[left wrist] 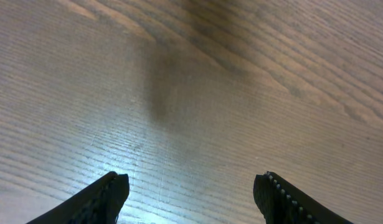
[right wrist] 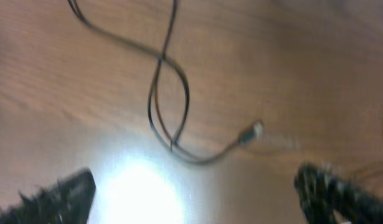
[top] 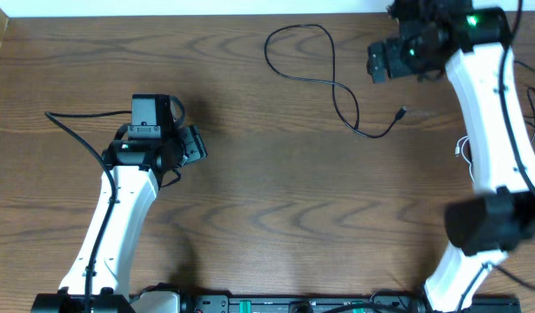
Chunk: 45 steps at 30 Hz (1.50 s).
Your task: Untangle cables
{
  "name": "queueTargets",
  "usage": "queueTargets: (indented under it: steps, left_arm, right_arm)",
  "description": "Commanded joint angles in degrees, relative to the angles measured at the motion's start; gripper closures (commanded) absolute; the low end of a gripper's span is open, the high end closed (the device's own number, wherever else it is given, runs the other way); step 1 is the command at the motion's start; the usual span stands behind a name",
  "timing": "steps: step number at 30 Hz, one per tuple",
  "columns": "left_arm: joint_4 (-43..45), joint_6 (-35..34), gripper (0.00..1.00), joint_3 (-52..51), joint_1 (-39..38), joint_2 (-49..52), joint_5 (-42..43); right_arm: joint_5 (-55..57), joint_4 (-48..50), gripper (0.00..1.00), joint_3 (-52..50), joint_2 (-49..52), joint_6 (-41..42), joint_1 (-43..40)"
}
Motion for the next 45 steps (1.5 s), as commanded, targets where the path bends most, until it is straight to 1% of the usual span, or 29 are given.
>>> queueTargets:
  steps: [1, 8, 13, 16, 17, 19, 21, 23, 26, 29, 32, 38, 45]
  left_arm:
    - [-0.1, 0.3, 0.30, 1.2, 0.2, 0.1, -0.3]
    - [-0.1, 0.3, 0.30, 1.2, 0.2, 0.1, -0.3]
    - [-0.2, 0.3, 0.30, 1.2, 0.2, 0.1, -0.3]
    - [-0.2, 0.3, 0.30, 1.2, 0.2, 0.1, -0.3]
    - [-0.2, 0.3, 0.30, 1.2, 0.2, 0.1, -0.3]
    - [-0.2, 0.3, 0.30, 1.2, 0.2, 0.1, -0.3]
    - [-0.3, 0.3, 0.30, 1.2, 0.2, 0.1, -0.3]
    - [-0.3, 0.3, 0.30, 1.2, 0.2, 0.1, -0.3]
    - [-0.4, 0.3, 0.30, 1.2, 0.2, 0.1, -0.3]
    - [-0.3, 0.3, 0.30, 1.2, 0.2, 0.1, -0.3]
    - [-0.3, 0.3, 0.30, 1.2, 0.2, 0.1, -0.3]
    - [-0.4, 0.3, 0.30, 1.2, 0.2, 0.1, -0.3]
    - [-0.3, 0.3, 0.30, 1.2, 0.2, 0.1, -0.3]
  right_arm:
    - [-0.9, -2.3, 0.01, 8.5, 7.2, -0.7, 1.6]
    - [-1.1, 3.7, 0.07, 8.3, 17.7, -0.5, 6.3]
    - [-1.0, 4.1, 0.12, 8.3, 22.7, 0.4, 8.2]
    - [0.0, 4.0, 0.17, 8.3, 25.4, 2.9, 8.6]
    - [0.0, 3.9, 0.22, 8.3, 26.4, 4.0, 8.6]
    - [0.3, 4.0, 0.25, 8.3, 27.5, 4.9, 8.6]
    - [4.1, 4.9, 0.23, 8.2, 28.1, 5.2, 8.6]
    - [10.5, 6.9, 0.18, 8.0, 28.2, 5.1, 8.7]
    - [10.9, 8.2, 0.13, 7.9, 28.4, 3.4, 8.8]
    - [10.8, 10.1, 0.06, 6.8, 28.5, 3.4, 8.7]
    - [8.3, 12.5, 0.01, 5.8, 28.5, 3.1, 8.7]
    - [7.2, 15.6, 0.01, 4.0, 28.5, 2.8, 8.7]
    - [5.9, 17.4, 0.01, -1.8, 28.5, 2.8, 8.7]
